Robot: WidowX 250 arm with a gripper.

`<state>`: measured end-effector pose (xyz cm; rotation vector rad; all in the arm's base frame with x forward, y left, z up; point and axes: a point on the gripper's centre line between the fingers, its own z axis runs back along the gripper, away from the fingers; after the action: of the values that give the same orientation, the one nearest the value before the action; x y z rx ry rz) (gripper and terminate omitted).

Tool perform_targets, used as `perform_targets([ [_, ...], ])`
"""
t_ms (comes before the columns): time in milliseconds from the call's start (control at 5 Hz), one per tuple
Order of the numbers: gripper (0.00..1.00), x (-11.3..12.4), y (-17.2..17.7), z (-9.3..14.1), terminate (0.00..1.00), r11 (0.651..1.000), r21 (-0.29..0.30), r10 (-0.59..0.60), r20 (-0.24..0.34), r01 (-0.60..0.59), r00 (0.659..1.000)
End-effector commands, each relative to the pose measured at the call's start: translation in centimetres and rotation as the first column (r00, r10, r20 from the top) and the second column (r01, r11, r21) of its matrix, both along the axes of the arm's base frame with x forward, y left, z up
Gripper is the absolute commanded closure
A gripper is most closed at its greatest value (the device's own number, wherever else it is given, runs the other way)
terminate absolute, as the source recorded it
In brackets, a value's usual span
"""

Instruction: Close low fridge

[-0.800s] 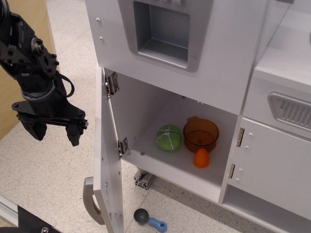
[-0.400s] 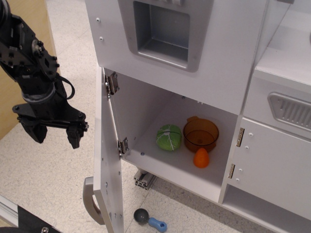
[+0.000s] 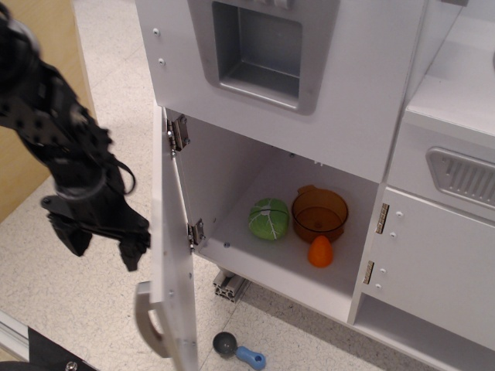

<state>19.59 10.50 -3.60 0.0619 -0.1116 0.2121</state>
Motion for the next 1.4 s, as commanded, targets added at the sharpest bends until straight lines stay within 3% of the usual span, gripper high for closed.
perform_targets([
  [0, 0.0, 0.9, -3.5, -0.8, 0.0, 0.99, -0.071, -0.118, 0.035, 0.12, 0.992],
  [200, 0.0, 2.2, -5.1, -0.8, 0.0, 0.989, -0.102, -0.102, 0.051, 0.107, 0.993],
  [600, 0.0, 5.1, -8.2, -1.5, 0.0, 0.993, -0.095, -0.068, 0.08, 0.075, 0.994],
  [1200, 0.0, 10.4, -9.9, -2.0, 0.0, 0.994, -0.102, 0.053, 0.121, -0.041, 0.991],
])
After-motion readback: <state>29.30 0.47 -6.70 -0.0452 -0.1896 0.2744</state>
